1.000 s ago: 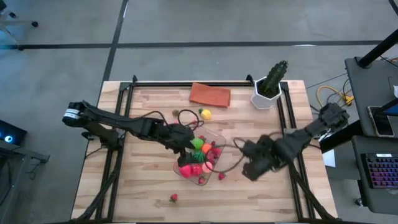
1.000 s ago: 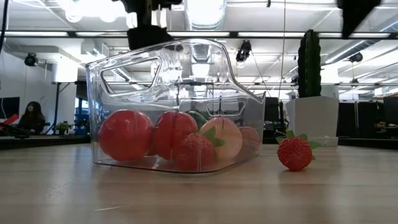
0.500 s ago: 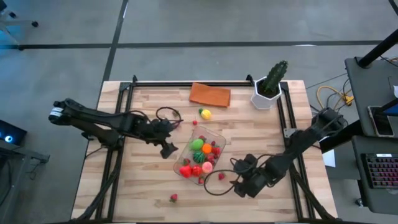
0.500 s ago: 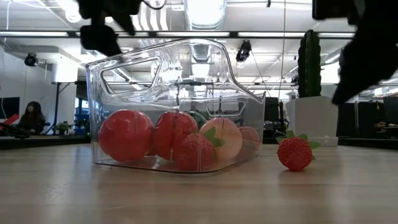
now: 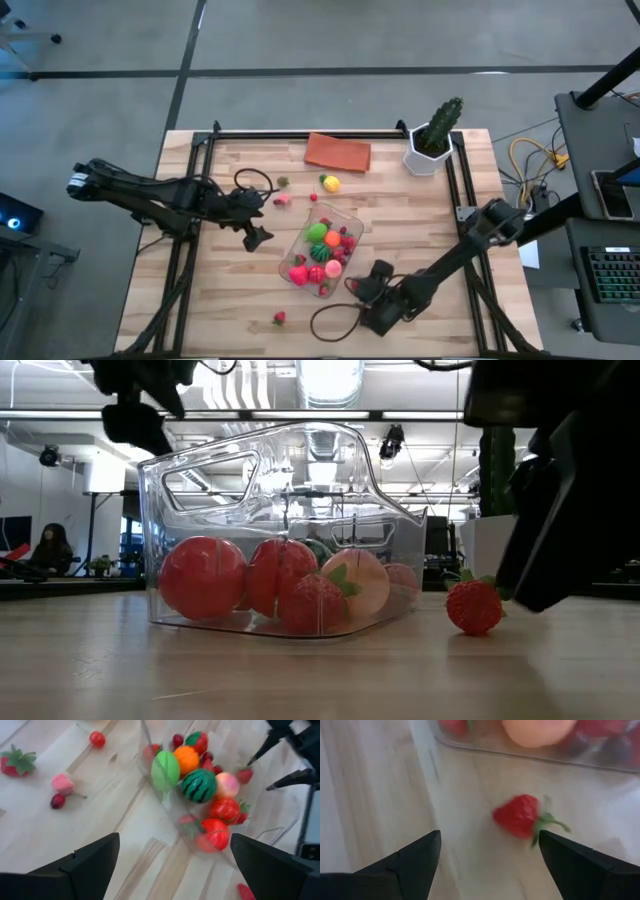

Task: Pick and placing Produce into tupperware
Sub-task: Put the right strawberry into the transparent bin

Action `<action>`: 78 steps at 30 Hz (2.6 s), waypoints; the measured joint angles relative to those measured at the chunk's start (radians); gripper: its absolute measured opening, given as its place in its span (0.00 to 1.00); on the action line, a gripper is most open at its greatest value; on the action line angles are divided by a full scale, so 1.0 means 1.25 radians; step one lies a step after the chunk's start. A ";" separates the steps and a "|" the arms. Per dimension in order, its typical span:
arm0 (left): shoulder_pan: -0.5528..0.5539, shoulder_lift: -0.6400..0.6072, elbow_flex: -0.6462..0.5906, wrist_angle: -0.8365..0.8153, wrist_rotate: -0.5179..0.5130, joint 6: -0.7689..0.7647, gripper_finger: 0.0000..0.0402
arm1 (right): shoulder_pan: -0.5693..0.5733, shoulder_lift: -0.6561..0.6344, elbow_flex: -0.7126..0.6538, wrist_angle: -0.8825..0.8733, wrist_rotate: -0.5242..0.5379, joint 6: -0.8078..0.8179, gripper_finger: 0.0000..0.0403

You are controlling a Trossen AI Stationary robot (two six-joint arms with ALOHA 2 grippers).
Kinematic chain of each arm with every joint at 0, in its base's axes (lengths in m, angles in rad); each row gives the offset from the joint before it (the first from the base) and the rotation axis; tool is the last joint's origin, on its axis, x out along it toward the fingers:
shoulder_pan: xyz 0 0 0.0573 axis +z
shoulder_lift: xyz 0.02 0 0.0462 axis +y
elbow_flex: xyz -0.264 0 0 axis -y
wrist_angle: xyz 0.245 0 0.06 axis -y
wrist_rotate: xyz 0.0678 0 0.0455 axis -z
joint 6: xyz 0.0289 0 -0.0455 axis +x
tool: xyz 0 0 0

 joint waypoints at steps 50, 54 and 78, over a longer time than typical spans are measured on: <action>0.000 -0.024 -0.015 -0.028 0.001 0.039 0.91 | -0.096 0.069 0.068 -0.059 -0.075 0.096 0.42; 0.000 -0.024 -0.015 -0.028 0.001 0.039 0.91 | -0.096 0.069 0.071 -0.059 -0.070 0.088 0.41; 0.000 -0.024 -0.015 -0.026 0.001 0.039 0.91 | -0.084 -0.129 0.106 -0.230 0.075 0.163 0.33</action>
